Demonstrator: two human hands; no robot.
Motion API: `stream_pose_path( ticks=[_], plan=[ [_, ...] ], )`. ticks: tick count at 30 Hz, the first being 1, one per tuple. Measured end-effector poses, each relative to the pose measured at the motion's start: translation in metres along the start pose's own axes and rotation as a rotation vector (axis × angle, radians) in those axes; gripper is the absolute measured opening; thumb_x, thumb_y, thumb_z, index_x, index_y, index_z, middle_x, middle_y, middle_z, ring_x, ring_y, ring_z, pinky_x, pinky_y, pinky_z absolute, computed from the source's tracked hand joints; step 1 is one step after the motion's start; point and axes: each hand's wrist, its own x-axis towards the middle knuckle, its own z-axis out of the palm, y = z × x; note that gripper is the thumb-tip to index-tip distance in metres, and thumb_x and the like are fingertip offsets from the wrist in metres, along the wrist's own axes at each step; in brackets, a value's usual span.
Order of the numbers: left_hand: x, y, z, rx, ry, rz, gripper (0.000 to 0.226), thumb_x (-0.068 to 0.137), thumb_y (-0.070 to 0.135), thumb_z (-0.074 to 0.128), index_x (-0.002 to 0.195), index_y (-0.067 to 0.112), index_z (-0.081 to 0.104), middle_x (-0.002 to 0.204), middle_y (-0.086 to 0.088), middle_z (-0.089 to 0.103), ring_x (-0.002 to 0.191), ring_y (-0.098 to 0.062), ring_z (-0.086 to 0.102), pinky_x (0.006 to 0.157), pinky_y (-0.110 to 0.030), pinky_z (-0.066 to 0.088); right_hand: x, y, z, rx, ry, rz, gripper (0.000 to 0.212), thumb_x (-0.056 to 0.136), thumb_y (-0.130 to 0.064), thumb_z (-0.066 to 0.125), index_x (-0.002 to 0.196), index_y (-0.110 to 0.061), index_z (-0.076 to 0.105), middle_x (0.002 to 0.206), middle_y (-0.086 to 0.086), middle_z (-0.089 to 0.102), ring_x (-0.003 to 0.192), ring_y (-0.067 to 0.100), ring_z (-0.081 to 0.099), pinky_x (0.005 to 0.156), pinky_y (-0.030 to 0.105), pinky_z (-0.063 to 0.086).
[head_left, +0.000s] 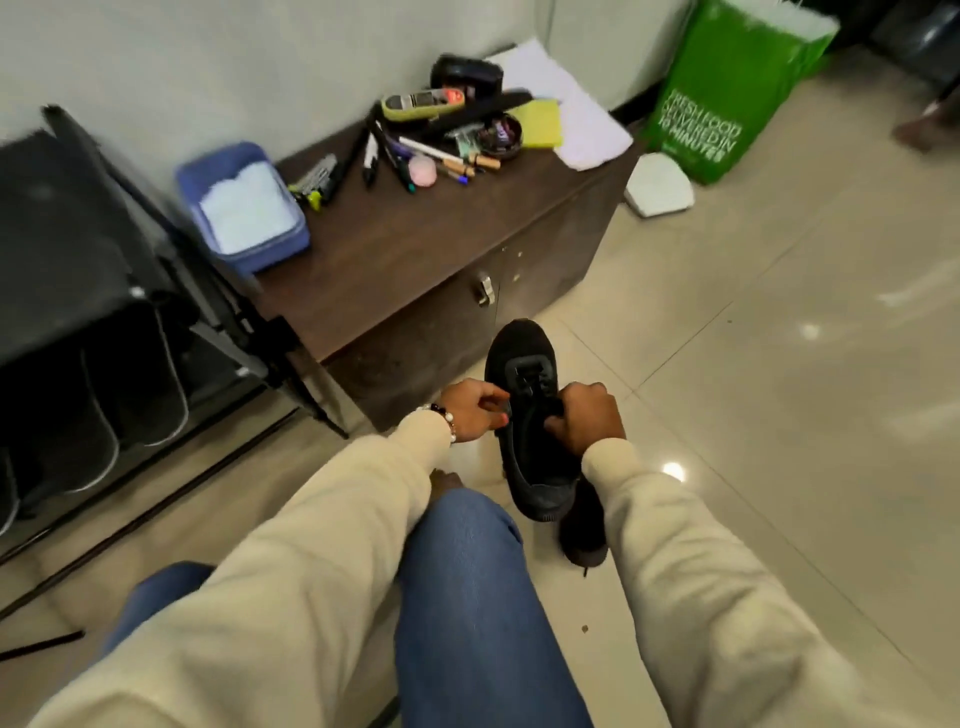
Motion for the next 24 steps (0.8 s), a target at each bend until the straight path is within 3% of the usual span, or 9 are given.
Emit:
stream_pose_path(
  ticks=[4, 9, 16, 20, 24],
  plan=[
    [-0.049, 0.030, -0.015, 0.018, 0.129, 0.050, 0.043, 0.091, 0.016, 0.065, 0.133, 0.013, 0.057, 0.135, -0.004, 0.058, 0.124, -0.020, 0.053, 0.100, -0.021, 0.035, -0.032, -0.022, -0.049, 0.076, 0.104, -0.024, 0.030, 0.078, -0.026, 0.068, 0.100, -0.006, 0.067, 0.097, 0.020, 0.065, 0.087, 0.038, 0.061, 0.077, 0.035, 0.052],
    [-0.104, 0.055, -0.034, -0.079, 0.392, 0.112, 0.035, 0.089, 0.018, 0.067, 0.124, 0.015, 0.065, 0.123, -0.004, 0.066, 0.114, -0.019, 0.060, 0.103, -0.024, 0.038, -0.068, -0.058, -0.104, 0.130, 0.209, -0.087, 0.026, 0.077, -0.027, 0.069, 0.089, -0.004, 0.066, 0.092, 0.020, 0.065, 0.084, 0.038, 0.060, 0.067, 0.031, 0.044],
    [-0.165, 0.072, -0.082, -0.219, 0.655, 0.162, 0.026, 0.087, 0.015, 0.070, 0.112, 0.011, 0.072, 0.106, -0.005, 0.071, 0.088, -0.008, 0.058, 0.076, -0.007, 0.036, -0.098, -0.116, -0.156, 0.192, 0.306, -0.172, 0.022, 0.075, -0.028, 0.071, 0.077, -0.006, 0.067, 0.078, 0.015, 0.066, 0.074, 0.031, 0.059, 0.060, 0.029, 0.040],
    [-0.179, 0.060, -0.109, -0.242, 0.735, 0.134, 0.021, 0.087, 0.016, 0.069, 0.108, 0.011, 0.073, 0.100, -0.004, 0.071, 0.085, -0.009, 0.057, 0.079, -0.014, 0.038, -0.091, -0.151, -0.160, 0.203, 0.295, -0.203, 0.024, 0.076, -0.030, 0.073, 0.081, -0.007, 0.069, 0.080, 0.014, 0.067, 0.077, 0.030, 0.063, 0.062, 0.031, 0.048],
    [-0.162, 0.036, -0.136, -0.251, 0.759, 0.079, 0.013, 0.089, 0.021, 0.067, 0.098, 0.013, 0.074, 0.097, -0.005, 0.071, 0.086, -0.014, 0.059, 0.082, -0.022, 0.041, -0.065, -0.181, -0.149, 0.194, 0.265, -0.197, 0.027, 0.078, -0.031, 0.073, 0.088, -0.006, 0.069, 0.088, 0.014, 0.067, 0.082, 0.030, 0.063, 0.074, 0.036, 0.055]
  ],
)
